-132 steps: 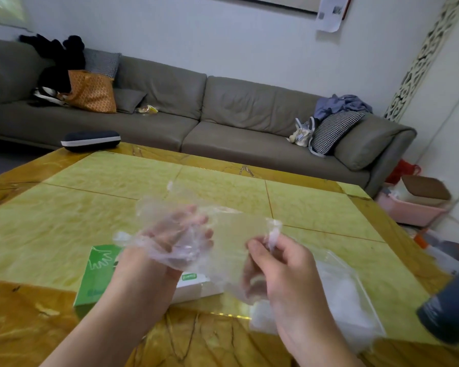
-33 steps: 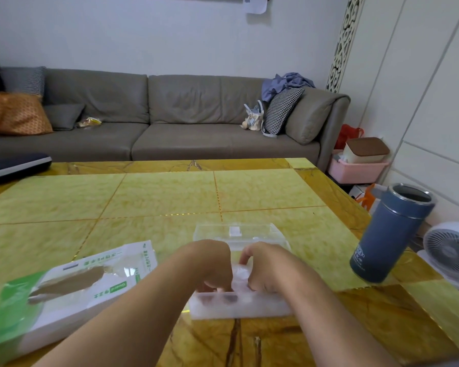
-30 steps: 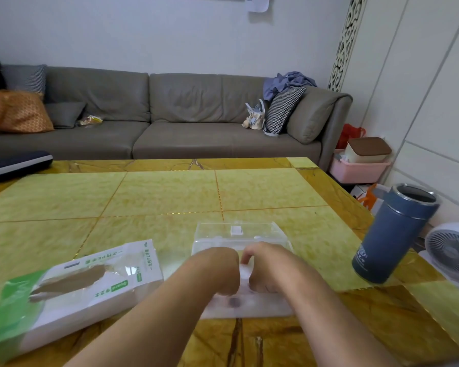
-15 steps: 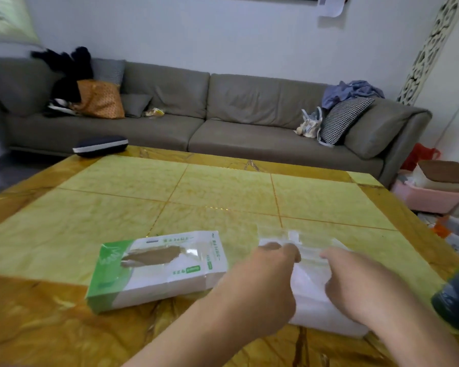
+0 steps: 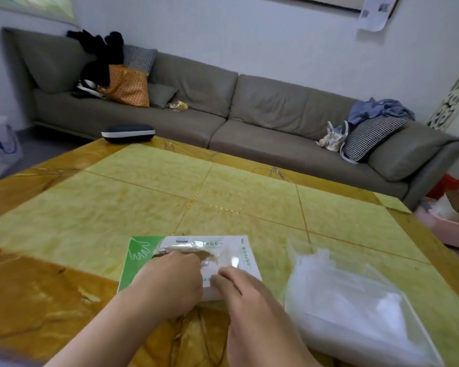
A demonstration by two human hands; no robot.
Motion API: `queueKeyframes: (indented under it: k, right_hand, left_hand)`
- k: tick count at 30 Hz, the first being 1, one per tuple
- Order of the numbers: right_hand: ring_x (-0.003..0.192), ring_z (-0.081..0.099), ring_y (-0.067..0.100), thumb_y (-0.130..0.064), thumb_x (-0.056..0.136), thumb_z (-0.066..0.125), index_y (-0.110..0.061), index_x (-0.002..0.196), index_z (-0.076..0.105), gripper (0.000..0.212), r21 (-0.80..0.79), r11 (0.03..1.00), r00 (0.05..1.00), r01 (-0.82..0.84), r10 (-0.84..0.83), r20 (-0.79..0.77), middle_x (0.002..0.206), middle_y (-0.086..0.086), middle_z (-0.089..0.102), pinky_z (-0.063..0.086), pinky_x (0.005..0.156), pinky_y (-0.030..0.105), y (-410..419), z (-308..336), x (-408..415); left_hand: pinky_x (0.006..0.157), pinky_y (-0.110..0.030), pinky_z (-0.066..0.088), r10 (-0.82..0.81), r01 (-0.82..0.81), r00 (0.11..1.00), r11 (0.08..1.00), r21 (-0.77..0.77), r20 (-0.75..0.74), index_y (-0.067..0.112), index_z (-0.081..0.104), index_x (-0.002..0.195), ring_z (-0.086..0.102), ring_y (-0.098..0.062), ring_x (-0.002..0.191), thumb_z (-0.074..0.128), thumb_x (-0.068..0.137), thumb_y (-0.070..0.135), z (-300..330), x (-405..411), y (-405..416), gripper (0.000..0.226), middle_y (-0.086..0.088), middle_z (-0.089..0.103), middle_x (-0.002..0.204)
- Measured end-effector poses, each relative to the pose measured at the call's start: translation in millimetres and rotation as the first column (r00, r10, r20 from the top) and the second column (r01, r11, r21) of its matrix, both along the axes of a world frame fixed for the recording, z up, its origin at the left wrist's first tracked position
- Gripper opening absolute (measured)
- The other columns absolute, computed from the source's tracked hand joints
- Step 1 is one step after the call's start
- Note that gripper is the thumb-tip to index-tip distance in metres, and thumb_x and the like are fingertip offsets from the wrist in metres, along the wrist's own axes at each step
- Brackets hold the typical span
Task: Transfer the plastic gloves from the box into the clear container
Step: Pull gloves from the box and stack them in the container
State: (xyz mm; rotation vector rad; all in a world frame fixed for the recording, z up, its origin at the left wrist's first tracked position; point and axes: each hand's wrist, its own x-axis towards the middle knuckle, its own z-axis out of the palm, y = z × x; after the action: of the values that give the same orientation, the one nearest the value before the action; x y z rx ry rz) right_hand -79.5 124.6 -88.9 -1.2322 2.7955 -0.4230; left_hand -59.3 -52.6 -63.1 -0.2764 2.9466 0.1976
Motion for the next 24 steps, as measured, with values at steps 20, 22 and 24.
queueKeyframes:
  k: [20,22,24]
  right_hand:
    - [0.140,0.047,0.012,-0.012,0.074,0.042,-0.032,0.148,0.050,0.077,-0.042,0.999,0.999,0.020,-0.022,-0.040,0.151,-0.017,0.042,0.029,0.108,0.014,3.1,-5.5,-1.0]
    - [0.151,0.029,0.007,-0.013,0.079,0.036,-0.033,0.156,0.040,0.079,-0.036,0.999,1.000,0.003,-0.004,-0.014,0.160,-0.019,0.031,0.009,0.109,0.007,2.9,-2.1,-2.3]
    - [0.154,0.020,0.005,-0.016,0.080,0.031,-0.031,0.158,0.037,0.080,-0.038,0.999,1.000,-0.015,0.015,-0.002,0.163,-0.019,0.026,0.000,0.108,0.005,2.2,0.2,-3.2]
  left_hand:
    - [0.049,-0.028,0.029,0.210,-0.167,0.970,0.941,0.295,-0.120,0.014,0.037,0.059,0.036,-0.016,0.055,0.045,0.099,0.019,-4.6,-11.0,-0.3,0.040,0.000,0.039,0.062]
    - [0.043,-0.026,0.028,0.292,-0.200,0.930,0.911,0.361,-0.223,0.011,0.041,0.058,0.032,-0.018,0.048,0.052,0.091,0.019,-3.2,-9.0,-4.4,0.036,0.001,0.040,0.055]
    - [0.045,-0.027,0.041,0.314,-0.171,0.882,0.909,0.381,-0.352,0.013,0.062,0.063,0.044,-0.015,0.047,0.058,0.086,0.021,4.8,-4.3,-8.6,0.024,0.007,0.054,0.057]
